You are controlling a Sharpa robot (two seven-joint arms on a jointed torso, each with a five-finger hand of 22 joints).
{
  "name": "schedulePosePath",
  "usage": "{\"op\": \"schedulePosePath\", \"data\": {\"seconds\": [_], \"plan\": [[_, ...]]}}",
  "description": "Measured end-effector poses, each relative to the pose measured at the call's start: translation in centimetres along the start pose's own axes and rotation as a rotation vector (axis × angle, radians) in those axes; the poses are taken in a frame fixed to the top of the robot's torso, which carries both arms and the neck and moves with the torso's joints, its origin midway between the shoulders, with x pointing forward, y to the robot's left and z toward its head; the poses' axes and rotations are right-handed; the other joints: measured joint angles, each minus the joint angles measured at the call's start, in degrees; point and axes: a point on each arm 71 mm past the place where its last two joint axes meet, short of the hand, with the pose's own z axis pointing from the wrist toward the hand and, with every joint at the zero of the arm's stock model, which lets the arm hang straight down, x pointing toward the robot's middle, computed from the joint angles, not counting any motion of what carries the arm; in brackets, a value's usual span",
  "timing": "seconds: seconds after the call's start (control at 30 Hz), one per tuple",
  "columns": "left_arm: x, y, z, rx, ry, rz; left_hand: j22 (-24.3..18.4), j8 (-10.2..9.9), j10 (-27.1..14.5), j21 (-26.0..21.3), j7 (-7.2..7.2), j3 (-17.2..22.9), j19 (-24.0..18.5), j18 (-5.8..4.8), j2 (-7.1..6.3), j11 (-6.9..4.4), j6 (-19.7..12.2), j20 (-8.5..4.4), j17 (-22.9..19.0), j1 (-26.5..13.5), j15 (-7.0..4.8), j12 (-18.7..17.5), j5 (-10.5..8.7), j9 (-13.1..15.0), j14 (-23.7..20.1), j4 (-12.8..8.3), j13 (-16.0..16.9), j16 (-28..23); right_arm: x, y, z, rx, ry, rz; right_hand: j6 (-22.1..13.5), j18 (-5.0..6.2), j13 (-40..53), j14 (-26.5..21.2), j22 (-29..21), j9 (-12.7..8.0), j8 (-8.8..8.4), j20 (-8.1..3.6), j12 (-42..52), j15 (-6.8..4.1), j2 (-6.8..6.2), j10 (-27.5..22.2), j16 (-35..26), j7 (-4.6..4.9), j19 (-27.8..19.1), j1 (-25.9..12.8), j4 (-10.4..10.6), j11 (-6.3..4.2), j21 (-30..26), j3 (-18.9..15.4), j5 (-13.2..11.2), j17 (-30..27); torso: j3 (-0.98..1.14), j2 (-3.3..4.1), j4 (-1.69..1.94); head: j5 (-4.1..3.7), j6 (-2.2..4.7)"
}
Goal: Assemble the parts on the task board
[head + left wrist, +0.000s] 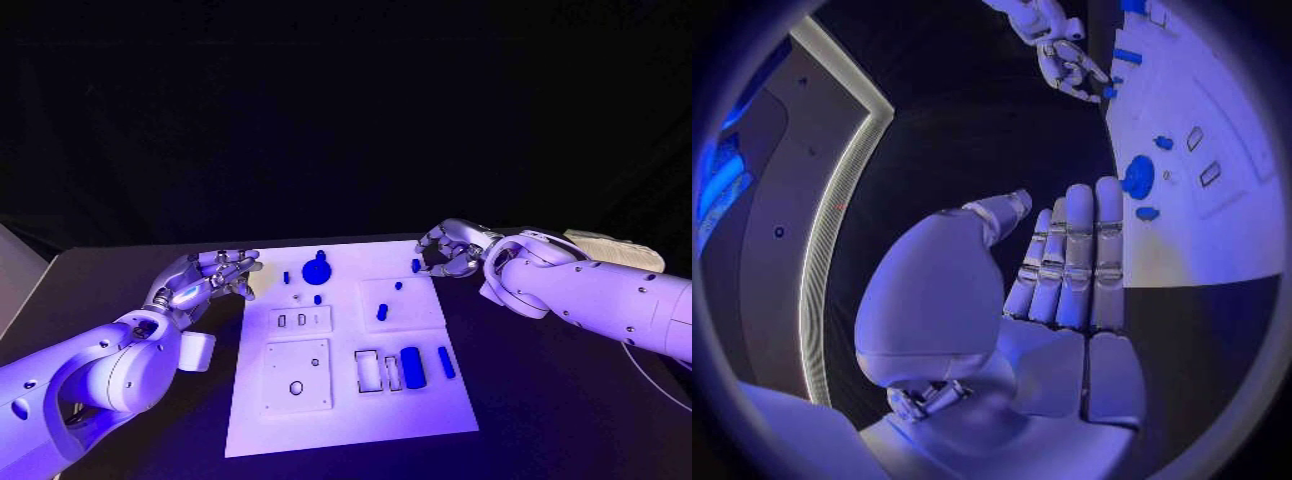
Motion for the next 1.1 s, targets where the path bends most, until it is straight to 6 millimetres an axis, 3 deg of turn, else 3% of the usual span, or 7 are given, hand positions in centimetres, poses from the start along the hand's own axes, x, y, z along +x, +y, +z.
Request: {"op": "schedulePosePath", "data": {"seconds": [0.4, 0.83, 1.1], "plan": [[0.0, 0.0, 0.0, 0.0, 0.001, 0.003, 0.0, 0.0, 0.0, 0.0, 0.0, 0.0, 0.0, 0.0, 0.0, 0.0, 0.0, 0.0, 0.0, 0.0, 0.0, 0.0, 0.0, 0.0, 0.0, 0.0, 0.0, 0.0, 0.8, 0.2, 0.2, 0.013, 0.005, 0.005, 0.2, 0.01, 0.0, 0.0, 0.0, 0.1, 0.0, 0.0, 0.0, 0.0, 0.94, 0.0, 0.0, 0.24, 0.0, 0.4, 0.2, 0.0, 0.0, 0.2, 1.2, 0.0, -0.03, -0.04, 0.0, 0.23, -0.25], [-0.1, 0.0, -0.1, -0.001, 0.001, 0.004, 0.0, 0.0, 0.0, 0.0, 0.0, 0.0, 0.0, 0.0, 0.0, 0.0, 0.0, 0.0, 0.0, 0.0, 0.0, 0.0, 0.0, 0.0, 0.0, 0.0, 0.0, 0.0, 1.1, 0.2, 0.3, 0.021, 0.009, 0.006, 1.1, 0.0, 0.0, 0.0, 0.0, 0.2, 0.26, -0.01, 0.0, 0.0, 0.96, 0.0, 0.0, -0.09, 0.0, 0.4, 0.6, 0.0, 0.0, 0.6, 1.4, 0.0, -0.01, -0.06, -0.04, 0.29, -0.46], [-0.1, 0.0, -0.1, -0.001, 0.001, 0.005, 0.0, 0.0, 0.0, 0.0, 0.0, 0.0, 0.0, 0.0, 0.0, 0.0, 0.0, 0.0, 0.0, 0.0, 0.0, 0.0, 0.0, 0.0, 0.0, 0.0, 0.0, 0.0, 1.2, 0.1, 0.4, 0.029, 0.011, 0.006, 2.4, 0.01, 0.0, 0.0, 0.0, 0.5, 0.89, -0.01, 0.0, 0.0, 1.68, 0.0, 0.0, -0.56, 0.0, 0.1, 1.0, 0.0, 0.0, 1.4, 1.6, 0.0, 0.0, -0.05, -0.04, 0.24, -0.51]]}}
